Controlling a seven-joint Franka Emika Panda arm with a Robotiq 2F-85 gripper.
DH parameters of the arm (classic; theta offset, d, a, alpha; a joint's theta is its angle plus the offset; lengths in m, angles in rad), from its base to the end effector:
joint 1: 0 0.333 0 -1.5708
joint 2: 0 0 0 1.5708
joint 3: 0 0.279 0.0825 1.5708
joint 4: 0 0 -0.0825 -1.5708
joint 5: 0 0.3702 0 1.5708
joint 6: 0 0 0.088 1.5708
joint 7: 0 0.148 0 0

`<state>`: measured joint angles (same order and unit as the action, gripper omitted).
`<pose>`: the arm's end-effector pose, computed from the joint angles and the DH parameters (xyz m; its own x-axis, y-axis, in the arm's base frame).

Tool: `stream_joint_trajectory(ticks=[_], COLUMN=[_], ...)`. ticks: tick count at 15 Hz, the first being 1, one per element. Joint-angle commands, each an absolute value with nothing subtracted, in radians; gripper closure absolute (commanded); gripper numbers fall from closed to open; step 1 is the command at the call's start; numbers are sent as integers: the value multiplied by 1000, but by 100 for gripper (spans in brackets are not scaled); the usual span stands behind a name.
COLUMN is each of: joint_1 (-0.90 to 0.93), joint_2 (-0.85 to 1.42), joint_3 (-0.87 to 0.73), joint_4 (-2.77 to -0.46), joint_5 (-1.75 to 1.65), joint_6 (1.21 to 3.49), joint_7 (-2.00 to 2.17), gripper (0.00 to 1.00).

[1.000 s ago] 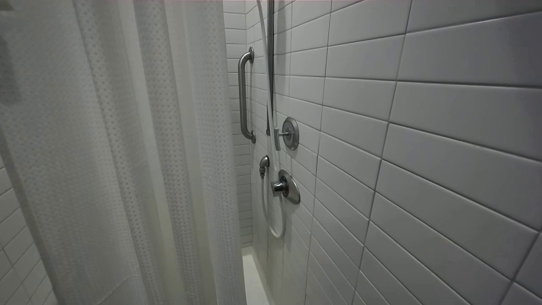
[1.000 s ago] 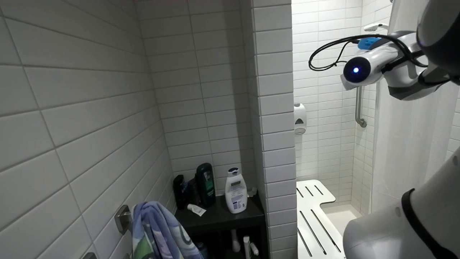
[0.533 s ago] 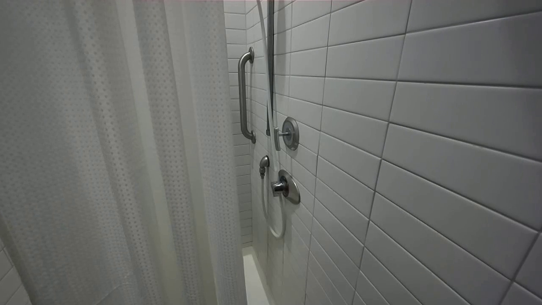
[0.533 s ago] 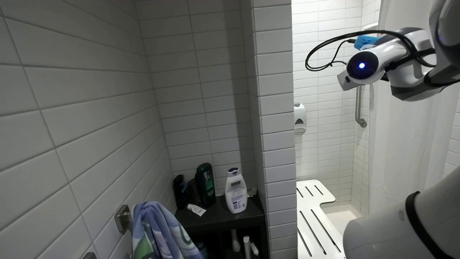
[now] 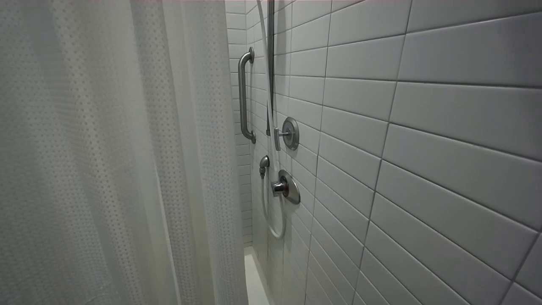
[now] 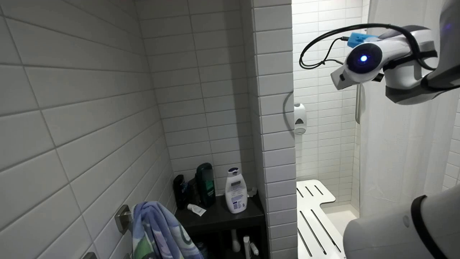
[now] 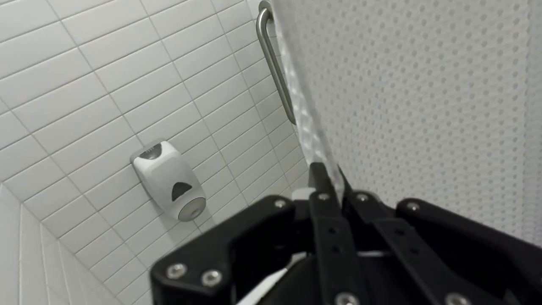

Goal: Pull the curtain to the left

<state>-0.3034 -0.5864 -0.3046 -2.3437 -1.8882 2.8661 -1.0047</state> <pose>0.3907 -0.2418 0.5729 0.1569 0.3562 -0.9211 0.7088 0.6089 0.3562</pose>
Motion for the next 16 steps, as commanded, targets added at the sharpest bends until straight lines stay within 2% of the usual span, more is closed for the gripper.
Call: stream_joint_trajectory(ticks=[1, 16], joint_1=[-312, -251], joint_2=[-641, -789], joint_3=[-290, -215], joint_4=[-2417, -2566], joint_5=[-1815, -1574], joint_6=[2914, 2967], joint_7=[-1092, -1366], gripper=[100, 100])
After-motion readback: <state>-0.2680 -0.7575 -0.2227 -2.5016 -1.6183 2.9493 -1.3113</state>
